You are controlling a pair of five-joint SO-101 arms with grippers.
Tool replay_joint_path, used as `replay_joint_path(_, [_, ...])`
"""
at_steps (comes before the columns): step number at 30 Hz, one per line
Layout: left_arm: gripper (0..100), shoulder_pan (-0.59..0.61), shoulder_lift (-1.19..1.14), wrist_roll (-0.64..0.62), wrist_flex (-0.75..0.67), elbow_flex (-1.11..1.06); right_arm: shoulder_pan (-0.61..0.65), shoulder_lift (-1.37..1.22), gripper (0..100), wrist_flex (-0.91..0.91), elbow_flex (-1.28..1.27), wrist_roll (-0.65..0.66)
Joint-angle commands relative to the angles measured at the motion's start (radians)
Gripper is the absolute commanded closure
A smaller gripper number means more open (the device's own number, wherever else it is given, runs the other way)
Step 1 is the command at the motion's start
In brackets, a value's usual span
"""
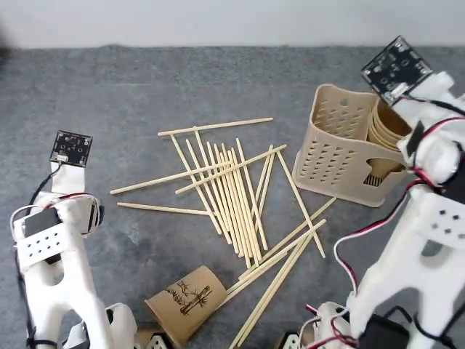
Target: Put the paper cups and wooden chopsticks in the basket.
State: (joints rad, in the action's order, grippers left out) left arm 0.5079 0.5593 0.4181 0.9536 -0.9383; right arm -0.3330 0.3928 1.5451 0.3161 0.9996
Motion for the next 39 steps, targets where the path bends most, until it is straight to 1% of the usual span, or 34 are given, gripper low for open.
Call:
replay_joint_path(1, [80, 0.0, 0.023, -0.008, 0.091, 0.104, 0.087, 0.094, 88.4, 0.137, 0.052, -0.08])
replay_joint_path(3, [80, 0.0, 0.023, -0.008, 0.135, 0.131, 0.14, 0.124, 88.4, 0.234, 0.052, -0.117])
replay_joint_path(4, [80, 0.0, 0.023, -0.008, 0.155, 0.145, 0.166, 0.139, 88.4, 0.254, 0.048, -0.138])
replay_joint_path(9, [79, 0.0, 0.023, -0.008, 0.247, 0.196, 0.257, 0.219, 88.4, 0.248, -0.075, -0.301])
replay_joint_path(12, [79, 0.003, 0.023, -0.006, 0.258, 0.199, 0.349, 0.278, 88.3, 0.248, -0.198, -0.377])
replay_joint_path(14, [79, 0.005, 0.02, -0.006, 0.255, 0.196, 0.407, 0.329, 88.0, 0.248, -0.29, -0.454])
replay_joint_path(18, [79, 0.017, 0.017, -0.006, 0.256, 0.194, 0.578, 0.444, 87.9, 0.246, -0.462, -0.672])
replay_joint_path(25, [79, 0.114, 0.015, -0.008, 0.252, 0.202, 0.935, 0.599, 87.9, 0.237, -0.698, -1.017])
replay_joint_path(28, [79, 0.161, 0.015, -0.008, 0.25, 0.2, 1.079, 0.63, 87.9, 0.18, -0.776, -1.149])
replay_joint_path(30, [80, 0.198, 0.015, -0.009, 0.222, 0.197, 1.158, 0.636, 87.9, 0.128, -0.827, -1.208])
replay_joint_path(33, [80, 0.259, 0.014, -0.012, 0.175, 0.191, 1.267, 0.634, 87.9, 0.042, -0.895, -1.264])
replay_joint_path(35, [80, 0.29, 0.014, -0.035, 0.169, 0.191, 1.337, 0.633, 87.9, -0.015, -0.934, -1.293])
replay_joint_path(39, [79, 0.318, 0.014, -0.04, 0.169, 0.193, 1.465, 0.631, 87.9, -0.125, -1.013, -1.327])
